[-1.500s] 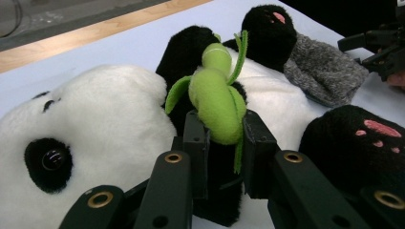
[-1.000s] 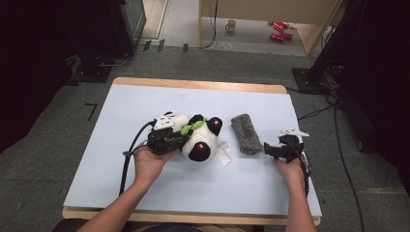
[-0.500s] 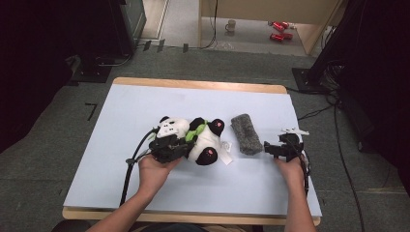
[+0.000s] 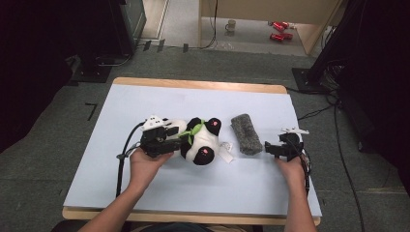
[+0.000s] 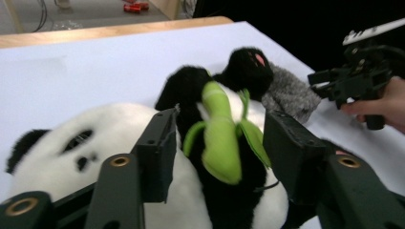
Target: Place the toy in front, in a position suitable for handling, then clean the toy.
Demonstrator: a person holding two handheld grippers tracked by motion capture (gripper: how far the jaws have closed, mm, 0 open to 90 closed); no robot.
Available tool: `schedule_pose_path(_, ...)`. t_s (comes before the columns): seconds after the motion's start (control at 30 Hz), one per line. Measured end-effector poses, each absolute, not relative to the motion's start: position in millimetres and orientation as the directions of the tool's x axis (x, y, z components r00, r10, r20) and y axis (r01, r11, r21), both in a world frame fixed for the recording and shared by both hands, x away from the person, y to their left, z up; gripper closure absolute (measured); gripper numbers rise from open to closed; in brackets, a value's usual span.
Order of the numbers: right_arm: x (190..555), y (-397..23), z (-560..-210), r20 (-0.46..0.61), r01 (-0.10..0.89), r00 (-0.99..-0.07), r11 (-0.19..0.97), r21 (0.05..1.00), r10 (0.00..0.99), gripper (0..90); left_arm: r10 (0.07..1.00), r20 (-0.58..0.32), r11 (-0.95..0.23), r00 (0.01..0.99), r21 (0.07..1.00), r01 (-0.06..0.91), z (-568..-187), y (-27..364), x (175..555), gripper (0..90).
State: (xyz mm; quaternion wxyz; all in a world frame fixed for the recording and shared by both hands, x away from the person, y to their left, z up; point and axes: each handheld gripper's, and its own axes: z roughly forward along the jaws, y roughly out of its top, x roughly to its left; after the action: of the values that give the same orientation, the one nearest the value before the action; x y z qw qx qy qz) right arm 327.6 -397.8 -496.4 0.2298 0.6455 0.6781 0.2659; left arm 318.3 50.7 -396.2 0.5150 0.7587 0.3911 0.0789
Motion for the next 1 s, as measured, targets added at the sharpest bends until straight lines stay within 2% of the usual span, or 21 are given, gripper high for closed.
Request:
schedule_pose_path(0.13,329,-400,-495,0.051,0.758,-0.064,0.015,0.652,0.997,9.9,0.647,-0.322,-0.149,0.691,0.836,0.529,-391,65,326,41.1)
schedule_pose_path(0.23,329,-401,-494,0.047,0.764,-0.072,0.025,0.645,0.996,11.8,0.64,-0.309,-0.15,0.704,0.848,0.509,-390,71,329,40.9)
schedule_pose_path(0.33,329,-400,-490,0.049,0.771,-0.077,0.028,0.636,0.996,16.4,0.624,-0.296,-0.206,0.723,0.83,0.517,-389,78,335,40.3)
schedule_pose_path(0.4,328,-400,-487,0.049,0.764,-0.072,0.024,0.645,0.996,17.9,0.639,-0.232,-0.238,0.734,0.847,0.475,-390,82,336,40.3)
schedule_pose_path(0.5,327,-400,-481,0.054,0.743,-0.078,0.022,0.669,0.996,20.2,0.618,-0.185,-0.284,0.764,0.854,0.437,-392,87,338,36.2)
schedule_pose_path(0.6,325,-399,-473,0.088,0.725,-0.085,0.0,0.689,0.992,22.9,0.615,-0.139,-0.311,0.776,0.862,0.401,-392,96,340,36.5)
schedule_pose_path(0.87,319,-388,-452,0.143,0.676,-0.139,-0.011,0.737,0.98,24.5,0.582,-0.179,-0.328,0.793,0.841,0.43,-400,126,350,34.7)
schedule_pose_path(1.0,317,-379,-444,0.162,0.657,-0.177,-0.006,0.754,0.971,25.2,0.567,-0.165,-0.359,0.807,0.832,0.422,-412,138,351,33.9)
